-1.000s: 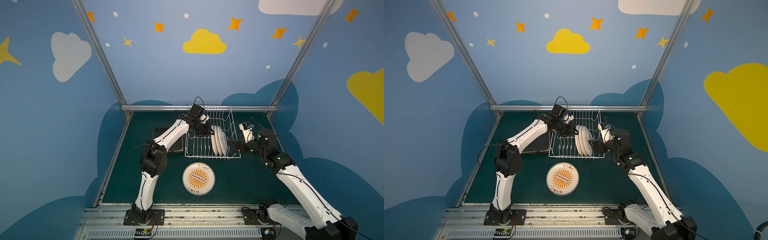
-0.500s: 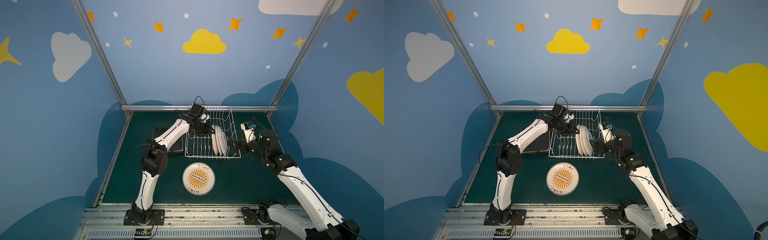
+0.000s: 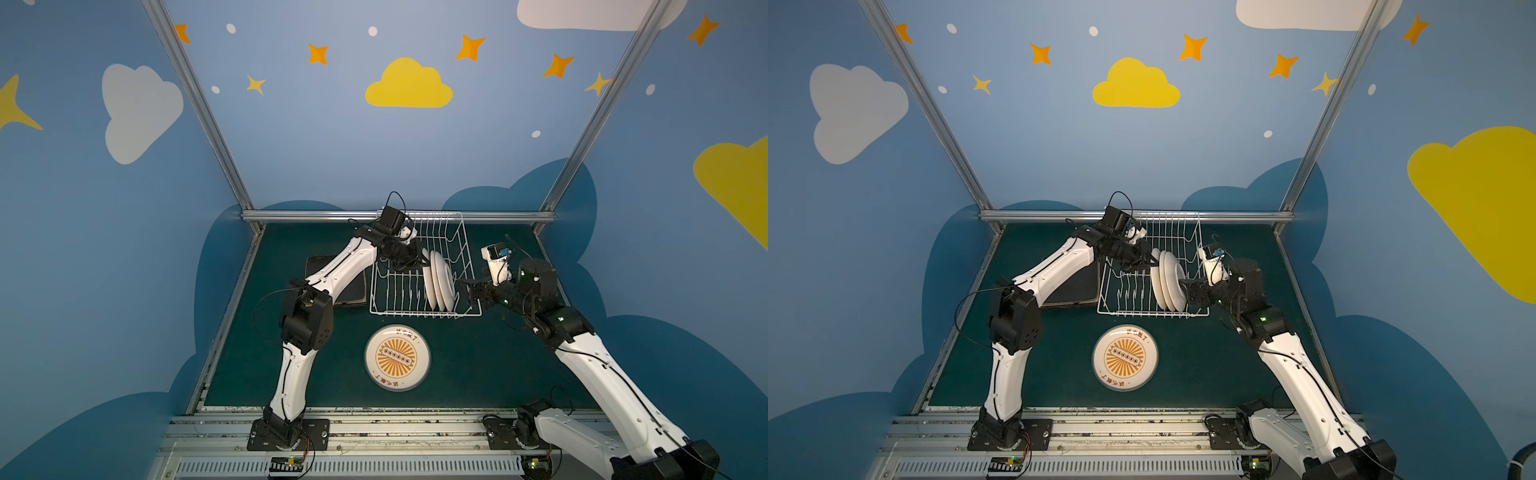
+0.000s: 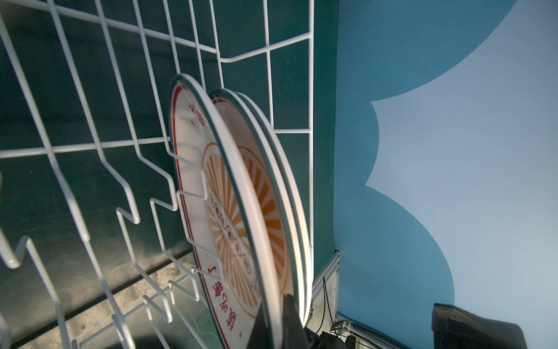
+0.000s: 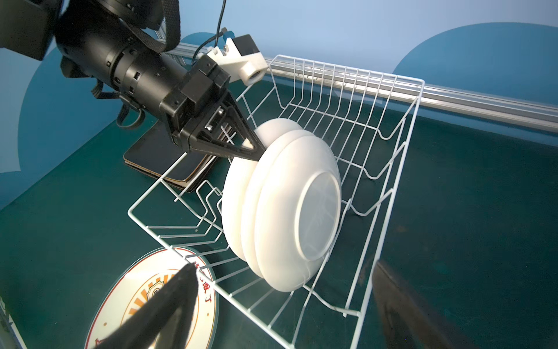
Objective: Unload the plates from the dish rack
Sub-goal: Pick up a plate from the dish rack.
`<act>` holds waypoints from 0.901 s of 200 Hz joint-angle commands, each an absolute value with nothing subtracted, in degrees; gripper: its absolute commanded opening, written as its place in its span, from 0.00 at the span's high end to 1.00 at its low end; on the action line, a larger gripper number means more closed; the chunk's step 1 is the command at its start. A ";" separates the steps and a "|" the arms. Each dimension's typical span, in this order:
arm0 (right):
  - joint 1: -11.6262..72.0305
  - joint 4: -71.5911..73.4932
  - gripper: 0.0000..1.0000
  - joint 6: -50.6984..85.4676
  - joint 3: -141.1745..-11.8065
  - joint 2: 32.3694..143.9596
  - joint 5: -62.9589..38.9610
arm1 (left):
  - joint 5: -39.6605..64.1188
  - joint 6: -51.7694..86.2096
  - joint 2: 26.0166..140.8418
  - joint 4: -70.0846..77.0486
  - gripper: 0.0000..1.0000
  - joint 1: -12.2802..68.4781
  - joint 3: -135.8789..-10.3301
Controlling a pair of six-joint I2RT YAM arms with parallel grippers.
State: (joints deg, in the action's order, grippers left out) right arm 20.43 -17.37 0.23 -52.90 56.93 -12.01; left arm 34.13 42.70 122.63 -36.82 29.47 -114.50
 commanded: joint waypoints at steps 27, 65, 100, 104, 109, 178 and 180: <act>20.21 -16.69 0.10 0.97 -52.15 55.11 -11.78 | 33.57 42.32 116.94 -35.32 0.97 28.14 -114.71; 20.22 -16.63 0.10 1.23 -52.04 54.67 -11.52 | 32.79 41.69 115.59 -36.41 0.97 27.99 -114.55; 20.13 -16.28 0.10 2.24 -52.47 54.61 -9.80 | 32.17 41.36 113.51 -36.35 0.97 27.69 -112.59; 20.12 -16.20 0.10 2.32 -52.54 54.66 -9.82 | 32.07 41.32 113.26 -36.30 0.97 27.67 -112.36; 20.14 -16.09 0.10 2.50 -52.56 54.67 -9.91 | 32.00 41.35 112.88 -36.30 0.97 27.57 -112.22; 20.14 -15.28 0.10 4.11 -53.15 56.19 -11.51 | 30.76 41.11 107.93 -34.85 0.97 26.72 -109.25; 20.13 -15.27 0.10 4.17 -53.17 56.24 -11.45 | 30.83 41.11 107.75 -34.82 0.97 26.68 -109.12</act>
